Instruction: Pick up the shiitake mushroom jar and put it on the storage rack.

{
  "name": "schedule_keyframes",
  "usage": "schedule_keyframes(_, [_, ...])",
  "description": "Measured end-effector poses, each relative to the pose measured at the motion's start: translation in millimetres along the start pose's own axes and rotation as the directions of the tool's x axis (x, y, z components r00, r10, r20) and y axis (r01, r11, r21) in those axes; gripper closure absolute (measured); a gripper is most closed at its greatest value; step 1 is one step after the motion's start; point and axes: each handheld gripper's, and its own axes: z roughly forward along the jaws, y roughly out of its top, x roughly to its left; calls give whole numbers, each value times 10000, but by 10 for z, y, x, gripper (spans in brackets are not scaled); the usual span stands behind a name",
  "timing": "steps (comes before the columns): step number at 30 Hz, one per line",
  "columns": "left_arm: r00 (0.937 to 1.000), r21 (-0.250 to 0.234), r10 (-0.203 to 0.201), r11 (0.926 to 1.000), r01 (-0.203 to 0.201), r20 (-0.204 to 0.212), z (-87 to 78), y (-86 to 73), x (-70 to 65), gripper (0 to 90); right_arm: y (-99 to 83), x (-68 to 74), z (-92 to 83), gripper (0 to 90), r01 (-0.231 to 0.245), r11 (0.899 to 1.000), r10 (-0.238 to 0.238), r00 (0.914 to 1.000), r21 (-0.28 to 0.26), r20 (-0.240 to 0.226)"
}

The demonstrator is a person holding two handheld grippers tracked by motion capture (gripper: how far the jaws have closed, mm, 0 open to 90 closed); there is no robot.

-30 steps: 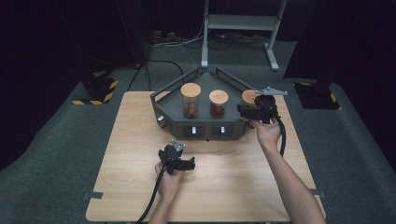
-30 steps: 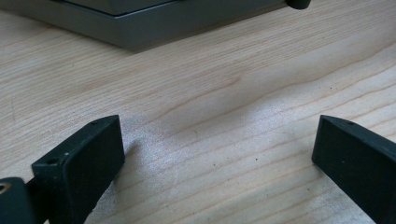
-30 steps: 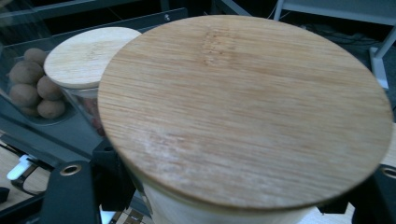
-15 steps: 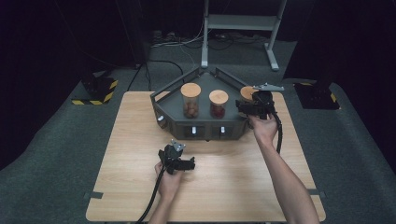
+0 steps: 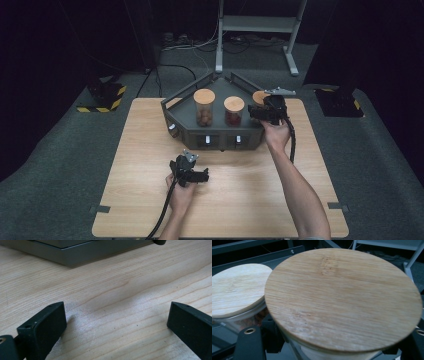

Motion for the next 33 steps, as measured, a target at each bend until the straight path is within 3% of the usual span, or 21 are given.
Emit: schedule_keyframes(33, [10000,-14,0,10000,0,-22,0,0,-2,23,-120,-19,239,251,-170,9998,169,9998,62,88])
